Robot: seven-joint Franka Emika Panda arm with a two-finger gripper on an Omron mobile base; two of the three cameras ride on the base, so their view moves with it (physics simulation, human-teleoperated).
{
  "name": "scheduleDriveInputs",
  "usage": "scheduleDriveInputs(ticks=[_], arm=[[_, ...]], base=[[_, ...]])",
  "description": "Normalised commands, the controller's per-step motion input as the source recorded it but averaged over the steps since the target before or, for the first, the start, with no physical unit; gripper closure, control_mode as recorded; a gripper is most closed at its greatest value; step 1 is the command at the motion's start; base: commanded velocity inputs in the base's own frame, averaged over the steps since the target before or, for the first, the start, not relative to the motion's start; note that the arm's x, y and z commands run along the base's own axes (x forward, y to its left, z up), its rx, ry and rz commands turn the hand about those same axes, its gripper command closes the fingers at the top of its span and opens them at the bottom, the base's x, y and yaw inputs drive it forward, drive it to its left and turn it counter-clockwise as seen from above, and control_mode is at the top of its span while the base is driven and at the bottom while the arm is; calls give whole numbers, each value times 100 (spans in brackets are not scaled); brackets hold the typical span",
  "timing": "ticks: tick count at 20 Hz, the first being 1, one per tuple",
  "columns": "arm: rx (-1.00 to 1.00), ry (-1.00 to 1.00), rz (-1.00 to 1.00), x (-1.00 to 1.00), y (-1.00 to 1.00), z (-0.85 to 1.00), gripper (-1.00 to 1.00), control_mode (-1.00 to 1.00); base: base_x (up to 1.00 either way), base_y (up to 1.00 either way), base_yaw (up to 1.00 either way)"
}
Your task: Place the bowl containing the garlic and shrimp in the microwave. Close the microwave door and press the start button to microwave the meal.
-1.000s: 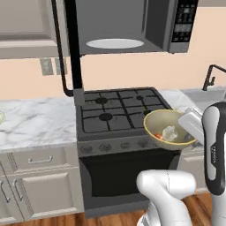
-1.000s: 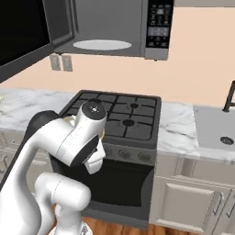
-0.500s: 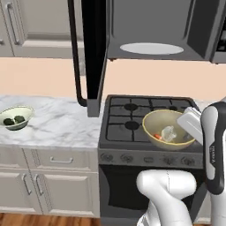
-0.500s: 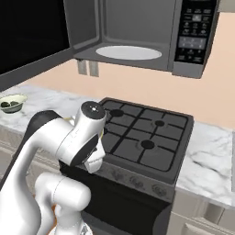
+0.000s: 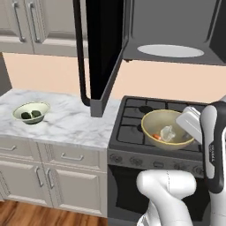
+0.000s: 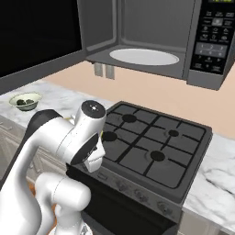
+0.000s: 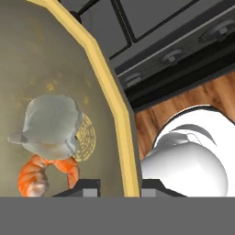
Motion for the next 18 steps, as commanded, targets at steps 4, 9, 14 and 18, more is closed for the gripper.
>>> scheduleDriveInputs(ticks=[4,9,14,18], arm=[[0,0,0,0,0,0,100,100],[0,0,0,0,0,0,100,100],[0,0,0,0,0,0,100,100],[0,0,0,0,0,0,100,100]], base=[[0,-29,-5],[0,-13,-13],[19,-16,-16],[27,-16,-10]])
